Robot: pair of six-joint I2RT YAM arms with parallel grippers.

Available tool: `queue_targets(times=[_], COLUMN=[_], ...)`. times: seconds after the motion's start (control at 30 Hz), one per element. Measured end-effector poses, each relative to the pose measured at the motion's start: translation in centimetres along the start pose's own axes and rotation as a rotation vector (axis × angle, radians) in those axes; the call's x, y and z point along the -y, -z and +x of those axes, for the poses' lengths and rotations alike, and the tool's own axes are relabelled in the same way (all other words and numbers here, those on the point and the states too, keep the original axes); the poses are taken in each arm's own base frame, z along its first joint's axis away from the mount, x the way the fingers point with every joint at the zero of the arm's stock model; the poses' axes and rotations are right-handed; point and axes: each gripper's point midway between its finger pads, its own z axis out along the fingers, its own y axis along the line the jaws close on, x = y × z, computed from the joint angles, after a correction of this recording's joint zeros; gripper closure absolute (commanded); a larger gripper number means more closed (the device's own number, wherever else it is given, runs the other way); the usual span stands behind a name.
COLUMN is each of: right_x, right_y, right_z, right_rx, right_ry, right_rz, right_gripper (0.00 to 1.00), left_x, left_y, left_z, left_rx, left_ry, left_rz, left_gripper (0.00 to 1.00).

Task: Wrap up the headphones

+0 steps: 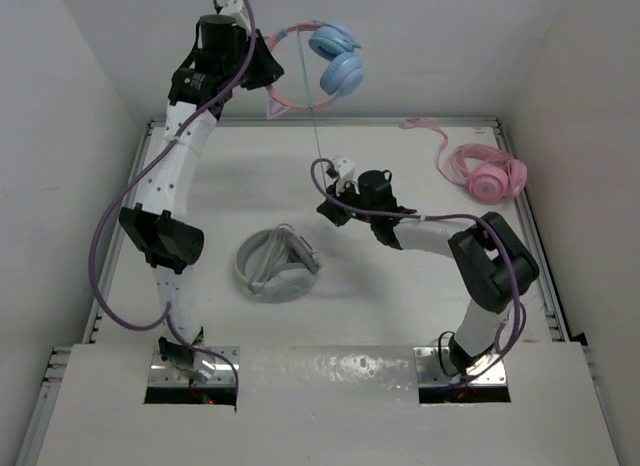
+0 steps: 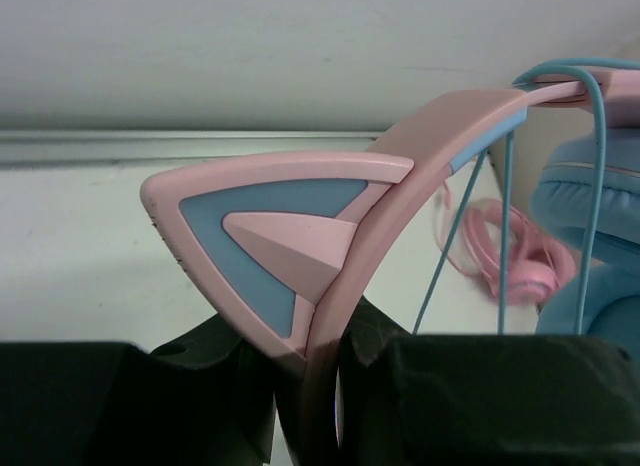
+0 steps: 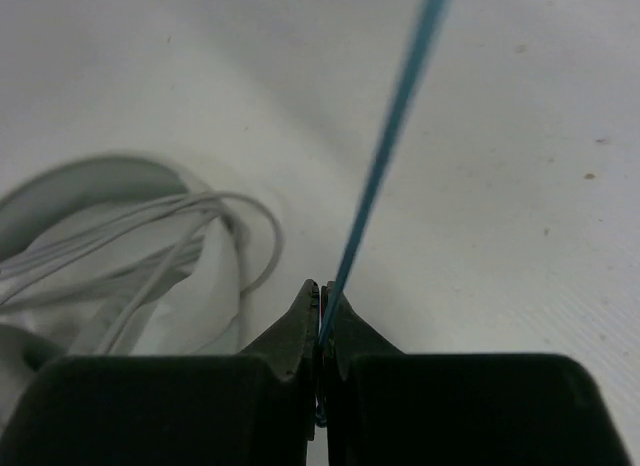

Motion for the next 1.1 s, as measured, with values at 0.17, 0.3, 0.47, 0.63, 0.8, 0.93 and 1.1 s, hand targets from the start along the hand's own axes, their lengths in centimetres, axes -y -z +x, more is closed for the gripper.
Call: queue_targets(times=[0.17, 0.3, 0.47, 0.63, 0.8, 0.93, 1.1], right_x=[-5.0, -7.7, -8.9, -9.0, -7.7, -6.6, -6.4], right_y=[0.4, 1.0, 2.5, 3.7, 5.1, 6.2, 6.6], right_z=[0.2, 0.2, -0.9, -2.2, -3.1, -2.4, -1.8], right_rx=[-0.137, -0.196, -0.205, -0.194, -0.202, -0.231, -0.251], right_ry=[0.196, 0.297, 0.378, 0.418, 0.45, 0.479, 0.481], right_rz=[-0.056, -0.09, -0.066, -0.023, 0.055, 0.106, 0.109], right_gripper=[1.0, 1.0, 1.0, 1.0, 1.0, 1.0, 1.0], left_x=[-5.5, -8.4, -10.6, -12.4, -12.2, -11.4, -11.3], left_y=[-2.4, -3.2, -4.2, -4.4, -4.9, -5.3, -5.3], left_z=[1.7, 3.0, 4.3, 4.4, 4.0, 3.7, 3.8], left_rx=[-0.019, -0.018, -0.001, 0.013, 0.024, 0.022, 0.008], left_ry=[0.09, 0.086, 0.018, -0.051, -0.105, -0.109, -0.122], left_rz=[-0.178, -0.296, -0.401, -0.471, -0.438, -0.367, -0.338], left_gripper=[1.0, 1.0, 1.0, 1.0, 1.0, 1.0, 1.0])
